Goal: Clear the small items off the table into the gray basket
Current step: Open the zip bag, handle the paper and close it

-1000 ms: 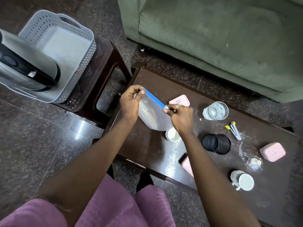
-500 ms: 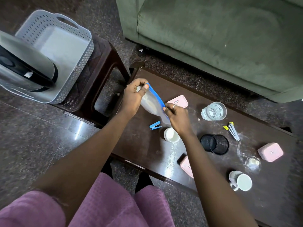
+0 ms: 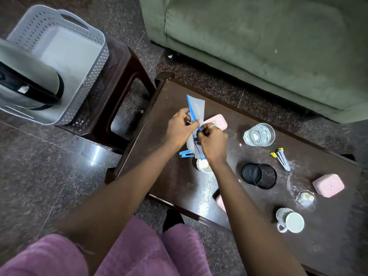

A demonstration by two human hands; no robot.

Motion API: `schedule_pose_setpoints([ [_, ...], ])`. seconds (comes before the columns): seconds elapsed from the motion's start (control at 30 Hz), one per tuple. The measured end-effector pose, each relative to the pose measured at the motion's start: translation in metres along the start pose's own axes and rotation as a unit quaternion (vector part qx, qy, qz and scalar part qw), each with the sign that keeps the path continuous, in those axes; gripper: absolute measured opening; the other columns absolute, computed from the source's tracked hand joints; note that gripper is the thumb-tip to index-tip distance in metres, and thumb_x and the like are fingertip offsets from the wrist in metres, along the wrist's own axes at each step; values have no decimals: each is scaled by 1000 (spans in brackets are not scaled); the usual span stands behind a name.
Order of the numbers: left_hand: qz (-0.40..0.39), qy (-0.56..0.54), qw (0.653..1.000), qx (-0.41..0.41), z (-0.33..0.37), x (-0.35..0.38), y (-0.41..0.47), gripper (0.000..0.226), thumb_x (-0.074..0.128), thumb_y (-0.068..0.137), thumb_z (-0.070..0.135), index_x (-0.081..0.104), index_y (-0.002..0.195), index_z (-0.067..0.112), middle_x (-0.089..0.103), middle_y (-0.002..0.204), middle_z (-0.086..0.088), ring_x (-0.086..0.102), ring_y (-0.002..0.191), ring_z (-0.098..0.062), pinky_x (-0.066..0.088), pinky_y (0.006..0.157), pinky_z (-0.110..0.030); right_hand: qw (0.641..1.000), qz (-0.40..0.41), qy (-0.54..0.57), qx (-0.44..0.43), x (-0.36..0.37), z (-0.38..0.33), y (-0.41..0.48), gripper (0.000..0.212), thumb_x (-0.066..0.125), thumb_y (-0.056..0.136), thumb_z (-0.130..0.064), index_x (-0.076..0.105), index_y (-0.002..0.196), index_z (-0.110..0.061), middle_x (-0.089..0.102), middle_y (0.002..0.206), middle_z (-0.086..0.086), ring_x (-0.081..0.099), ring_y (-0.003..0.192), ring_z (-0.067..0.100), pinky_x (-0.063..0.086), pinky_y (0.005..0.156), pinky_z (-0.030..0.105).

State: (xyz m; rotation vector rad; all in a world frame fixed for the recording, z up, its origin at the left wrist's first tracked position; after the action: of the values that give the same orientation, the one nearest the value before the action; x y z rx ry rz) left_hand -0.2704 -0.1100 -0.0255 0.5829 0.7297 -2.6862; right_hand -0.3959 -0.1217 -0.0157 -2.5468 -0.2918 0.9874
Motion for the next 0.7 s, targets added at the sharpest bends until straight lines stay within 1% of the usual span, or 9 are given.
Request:
schedule_pose_setpoints([
  [0.1,-29,-20,999,1,7,10,-3,33,66,83,19,60,115,15,70,94,-8,64,94,-23,50,87,-35,998,49,-7,27,-7,6,-3,5,59,83,-16,60,79,-14,71,81,13,65,81,30,44,66,26],
  [0.2,-60,-16,998,-7,9,17,-4,34,65,85,18,60,119,16,71,100,-8,65,98,-22,49,90,-33,997,61,16,43,-11,10,-2,6,59,85,-20,56,81,-15,71,83,13,64,83,30,42,67,25],
  [0.27,-64,13,998,-8,10,20,-4,32,63,84,14,62,116,17,71,101,-8,64,98,-22,49,89,-32,996,69,18,47,-15,13,-1,6,57,85,-18,52,82,-16,71,85,14,65,83,31,47,71,28],
  [0.37,-9,30,999,-7,14,15,-4,27,62,76,8,66,102,12,67,82,-5,59,82,-21,46,80,-28,991,110,44,62,-26,20,-4,10,53,84,-12,45,83,-17,69,85,18,66,84,36,51,76,36],
  [0.47,81,25,996,6,18,2,-2,19,62,74,6,68,91,10,50,68,5,49,74,-15,38,71,-19,982,178,11,54,-43,26,-10,16,50,81,-3,44,94,-11,65,94,22,61,89,39,36,70,33],
  [0.53,122,14,992,16,19,-4,-3,18,60,75,6,69,89,11,52,77,0,49,72,-15,35,68,-15,979,199,-53,4,-48,22,-14,35,49,77,6,46,110,-3,56,114,25,54,105,42,36,81,31],
  [0.6,134,2,990,38,21,-3,-5,19,59,75,5,71,89,11,53,81,-3,49,69,-15,35,67,-13,957,216,-164,-102,-47,10,-22,46,53,74,11,49,120,3,48,129,27,46,117,44,36,98,35],
  [0.63,130,-3,990,49,22,-1,-7,20,59,75,4,71,89,11,53,81,-4,48,67,-15,34,66,-13,947,209,-187,-156,-44,7,-24,42,53,77,8,52,119,3,48,129,27,44,119,42,35,102,35],
  [0.7,122,-10,990,66,23,3,-10,21,59,75,3,72,90,12,53,79,-3,48,64,-14,34,65,-13,956,129,-172,-201,-34,3,-21,30,48,87,1,55,116,1,51,125,20,46,119,33,33,99,21],
])
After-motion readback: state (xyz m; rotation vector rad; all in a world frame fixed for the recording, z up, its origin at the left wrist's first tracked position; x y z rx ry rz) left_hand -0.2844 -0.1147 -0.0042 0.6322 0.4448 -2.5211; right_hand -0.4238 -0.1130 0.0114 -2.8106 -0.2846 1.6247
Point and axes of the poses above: each hand's wrist, its own y-axis towards the middle knuckle, its own x-axis out of the palm, z = x × y, the point moved 6 cm from there along y, towards the middle knuckle
